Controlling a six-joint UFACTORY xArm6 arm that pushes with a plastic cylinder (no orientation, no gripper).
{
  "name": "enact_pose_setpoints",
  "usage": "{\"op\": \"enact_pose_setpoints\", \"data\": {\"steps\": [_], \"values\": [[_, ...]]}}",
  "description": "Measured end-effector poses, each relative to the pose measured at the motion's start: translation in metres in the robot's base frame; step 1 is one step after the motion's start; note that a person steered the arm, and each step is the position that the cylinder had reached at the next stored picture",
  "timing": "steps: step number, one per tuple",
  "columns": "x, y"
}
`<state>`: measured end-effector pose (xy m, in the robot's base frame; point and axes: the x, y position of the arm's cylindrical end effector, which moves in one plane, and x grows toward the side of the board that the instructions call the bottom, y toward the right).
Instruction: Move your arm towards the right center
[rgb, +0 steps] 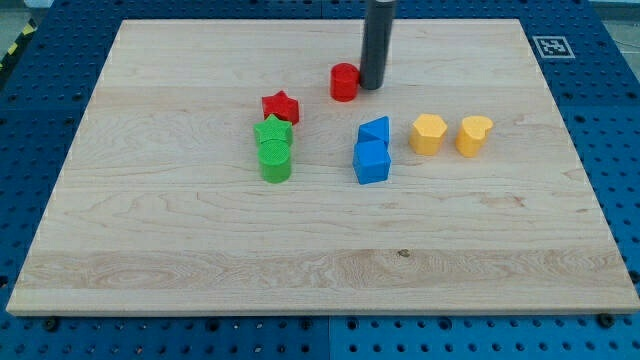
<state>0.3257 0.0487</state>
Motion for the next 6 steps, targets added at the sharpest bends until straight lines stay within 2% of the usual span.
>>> {"op": "enact_pose_setpoints", "data": {"steps": [2,3,4,6], "values": [[0.001,-0.066],[0.0,-0.067],[-0.044,-0.068],[-0.008,-0.091]]}}
